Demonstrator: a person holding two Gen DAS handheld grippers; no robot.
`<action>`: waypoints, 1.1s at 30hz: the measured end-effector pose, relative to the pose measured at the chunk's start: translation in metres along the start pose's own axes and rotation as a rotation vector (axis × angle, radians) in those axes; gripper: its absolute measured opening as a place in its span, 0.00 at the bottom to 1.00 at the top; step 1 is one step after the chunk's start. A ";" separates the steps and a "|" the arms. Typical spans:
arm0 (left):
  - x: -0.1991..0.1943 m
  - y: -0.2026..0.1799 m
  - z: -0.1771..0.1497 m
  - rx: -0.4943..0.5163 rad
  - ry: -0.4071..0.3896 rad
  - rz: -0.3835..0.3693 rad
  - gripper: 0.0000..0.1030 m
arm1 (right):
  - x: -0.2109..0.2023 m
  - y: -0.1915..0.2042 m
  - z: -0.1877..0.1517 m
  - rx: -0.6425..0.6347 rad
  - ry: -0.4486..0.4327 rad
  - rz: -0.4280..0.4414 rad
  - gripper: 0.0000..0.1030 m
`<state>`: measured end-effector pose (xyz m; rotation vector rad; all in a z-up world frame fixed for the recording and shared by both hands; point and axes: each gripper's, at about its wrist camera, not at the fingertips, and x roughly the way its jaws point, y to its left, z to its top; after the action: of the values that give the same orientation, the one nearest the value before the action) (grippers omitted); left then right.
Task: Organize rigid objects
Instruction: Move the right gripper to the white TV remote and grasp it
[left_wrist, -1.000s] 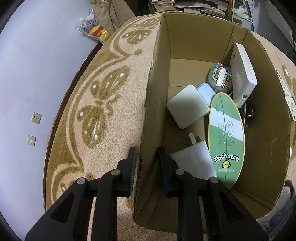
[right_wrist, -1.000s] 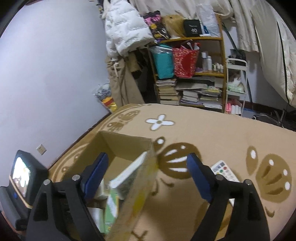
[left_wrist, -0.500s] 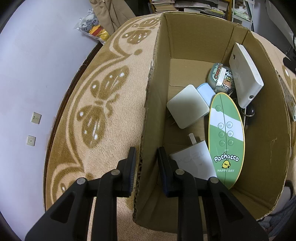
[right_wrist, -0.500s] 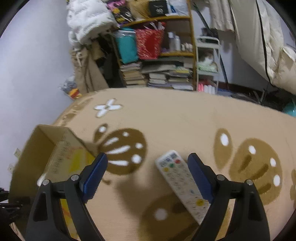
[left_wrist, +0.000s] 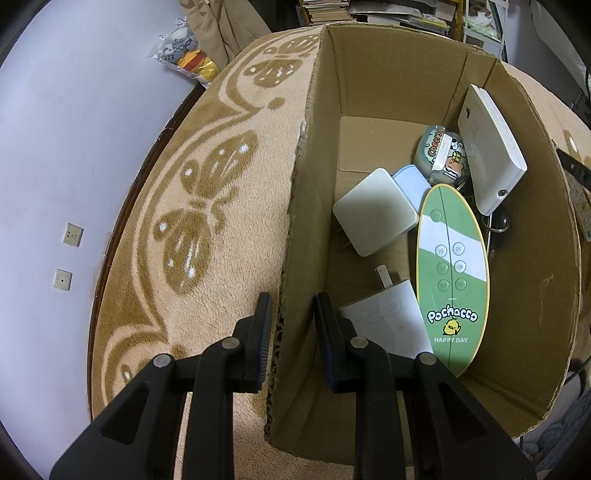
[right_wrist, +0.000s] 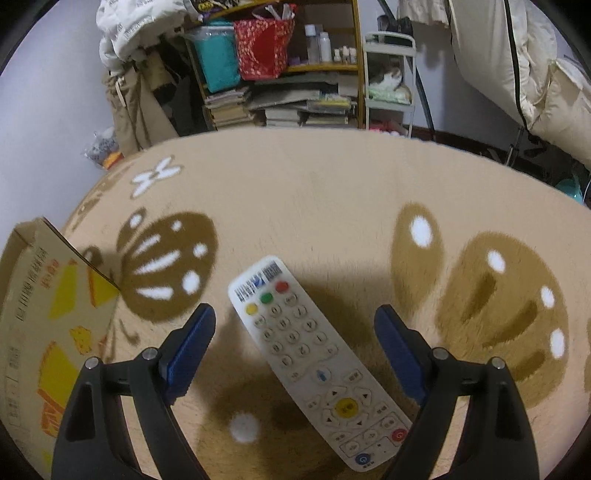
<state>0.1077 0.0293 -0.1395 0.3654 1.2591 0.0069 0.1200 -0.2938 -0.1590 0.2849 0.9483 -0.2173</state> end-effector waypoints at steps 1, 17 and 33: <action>0.000 0.000 0.000 0.001 0.000 0.001 0.22 | 0.002 -0.003 -0.002 0.021 0.010 0.017 0.87; 0.000 0.002 0.001 -0.001 0.002 -0.002 0.22 | 0.008 0.005 -0.012 0.019 0.044 -0.001 0.50; 0.001 0.003 0.001 -0.005 0.003 -0.010 0.22 | -0.027 0.041 0.004 -0.065 -0.065 -0.005 0.43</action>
<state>0.1098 0.0325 -0.1393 0.3553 1.2638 0.0018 0.1199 -0.2547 -0.1286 0.2151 0.8898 -0.1987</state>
